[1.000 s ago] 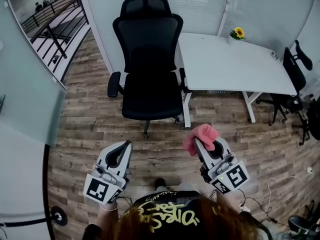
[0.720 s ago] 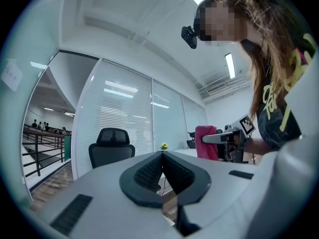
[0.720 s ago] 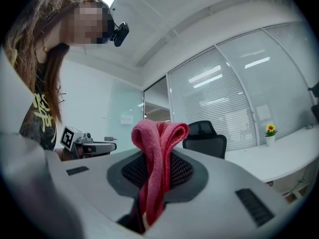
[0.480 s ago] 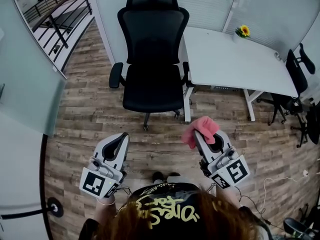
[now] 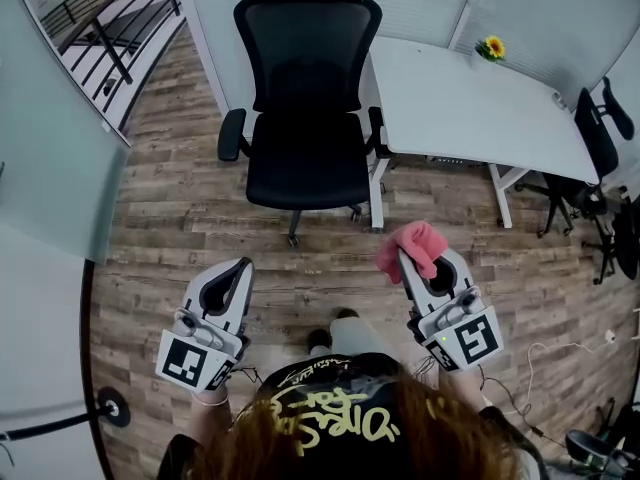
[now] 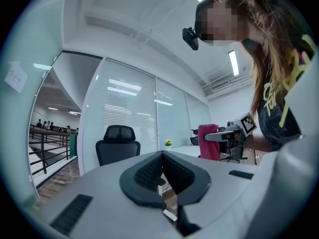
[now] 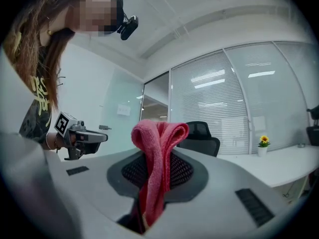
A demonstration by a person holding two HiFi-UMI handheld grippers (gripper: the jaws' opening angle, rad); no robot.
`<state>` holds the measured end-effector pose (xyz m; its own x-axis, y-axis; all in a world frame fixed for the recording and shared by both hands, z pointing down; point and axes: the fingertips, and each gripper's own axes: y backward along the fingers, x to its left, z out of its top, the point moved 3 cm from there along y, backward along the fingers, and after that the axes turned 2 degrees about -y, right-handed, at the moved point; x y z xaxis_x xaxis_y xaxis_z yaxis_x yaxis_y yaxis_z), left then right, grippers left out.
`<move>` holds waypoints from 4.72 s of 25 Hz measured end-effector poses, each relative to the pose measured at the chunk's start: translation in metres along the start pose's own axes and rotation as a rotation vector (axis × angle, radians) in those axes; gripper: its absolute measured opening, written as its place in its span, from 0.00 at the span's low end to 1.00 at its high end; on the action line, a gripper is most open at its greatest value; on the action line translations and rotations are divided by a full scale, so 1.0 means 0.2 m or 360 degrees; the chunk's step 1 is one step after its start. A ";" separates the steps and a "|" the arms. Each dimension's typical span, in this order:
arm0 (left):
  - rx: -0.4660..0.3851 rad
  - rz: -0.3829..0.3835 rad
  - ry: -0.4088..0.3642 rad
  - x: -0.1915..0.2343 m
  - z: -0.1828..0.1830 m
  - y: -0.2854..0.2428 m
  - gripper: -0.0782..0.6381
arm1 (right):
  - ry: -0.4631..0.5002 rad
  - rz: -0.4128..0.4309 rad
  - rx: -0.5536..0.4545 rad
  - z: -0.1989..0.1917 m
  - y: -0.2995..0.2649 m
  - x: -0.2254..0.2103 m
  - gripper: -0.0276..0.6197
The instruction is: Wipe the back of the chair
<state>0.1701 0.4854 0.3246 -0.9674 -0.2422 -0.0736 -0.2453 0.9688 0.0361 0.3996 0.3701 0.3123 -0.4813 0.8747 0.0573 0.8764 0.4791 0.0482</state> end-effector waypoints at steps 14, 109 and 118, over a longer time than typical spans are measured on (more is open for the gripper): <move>0.0031 0.0051 -0.0003 0.17 -0.06 -0.16 0.10 | -0.0068 0.0049 0.0005 -0.09 -0.23 -0.16 0.14; 0.0059 -0.0590 0.0028 2.25 -0.32 -2.10 0.10 | 0.0192 -0.0816 0.0103 -0.13 -2.44 -1.48 0.14; 0.0071 -0.0644 0.0034 2.25 -0.33 -2.17 0.10 | 0.0142 -0.0934 0.0056 -0.07 -2.49 -1.63 0.14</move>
<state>-0.1629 -0.0473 0.3420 -0.7944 -0.6052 -0.0522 -0.6042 0.7961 -0.0348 0.1200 -0.1551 0.2829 -0.8836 0.4540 0.1149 0.4627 0.8842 0.0642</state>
